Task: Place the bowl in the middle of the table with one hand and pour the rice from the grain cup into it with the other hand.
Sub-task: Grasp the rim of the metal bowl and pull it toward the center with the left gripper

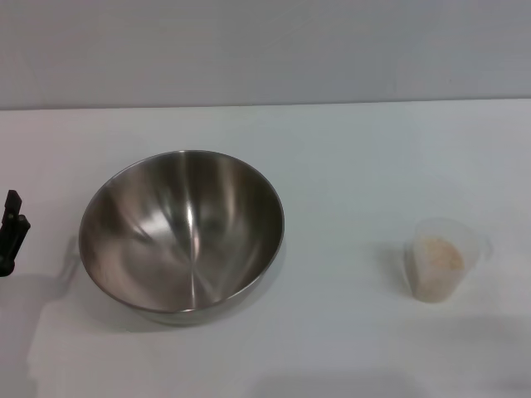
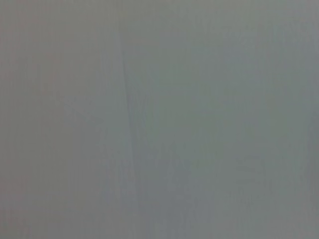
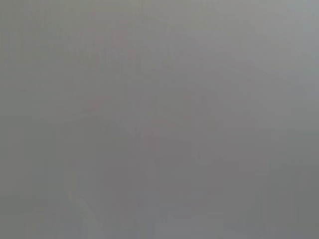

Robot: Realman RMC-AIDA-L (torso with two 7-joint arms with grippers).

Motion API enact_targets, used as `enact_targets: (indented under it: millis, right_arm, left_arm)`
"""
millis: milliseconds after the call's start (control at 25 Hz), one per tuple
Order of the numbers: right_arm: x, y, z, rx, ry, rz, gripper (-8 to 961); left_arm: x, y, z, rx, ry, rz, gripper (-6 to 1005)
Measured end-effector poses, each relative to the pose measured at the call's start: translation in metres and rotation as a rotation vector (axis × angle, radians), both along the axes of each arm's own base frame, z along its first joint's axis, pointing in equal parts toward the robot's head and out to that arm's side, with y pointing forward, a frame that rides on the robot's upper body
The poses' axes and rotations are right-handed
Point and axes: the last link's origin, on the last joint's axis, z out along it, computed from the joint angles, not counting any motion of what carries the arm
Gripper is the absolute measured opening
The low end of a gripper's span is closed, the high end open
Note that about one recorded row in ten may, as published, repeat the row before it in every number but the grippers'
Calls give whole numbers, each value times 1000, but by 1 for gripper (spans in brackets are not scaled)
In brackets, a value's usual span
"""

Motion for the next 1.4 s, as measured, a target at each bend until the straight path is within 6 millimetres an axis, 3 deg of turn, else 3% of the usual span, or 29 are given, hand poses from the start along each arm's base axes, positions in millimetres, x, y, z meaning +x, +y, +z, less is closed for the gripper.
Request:
enact_targets:
  millis: [360,600,800,1040,1280,1400]
  right_arm:
    - [-1,0,-1,-4,1,4,822]
    - [-1,1,-1,-6,0,6,822]
    - [-1,1,0,-3,0,6,823]
    - [-1,2,-1,-8,1,7,823]
    - [-1,2,-1,-9,1,7,823]
    - [-1,3,-1,-10,1,7,823]
  left_arm:
    - [8,6,3,4,-36,-34,843]
    - [20,26,11,-1,-41,-49,844]
    - [46,48,11,-12,68,18,845]
    - [92,67,26,-148,88,67,846]
    - [121,81,51,-345,20,187,847]
    - [126,83,54,-420,-3,213,848]
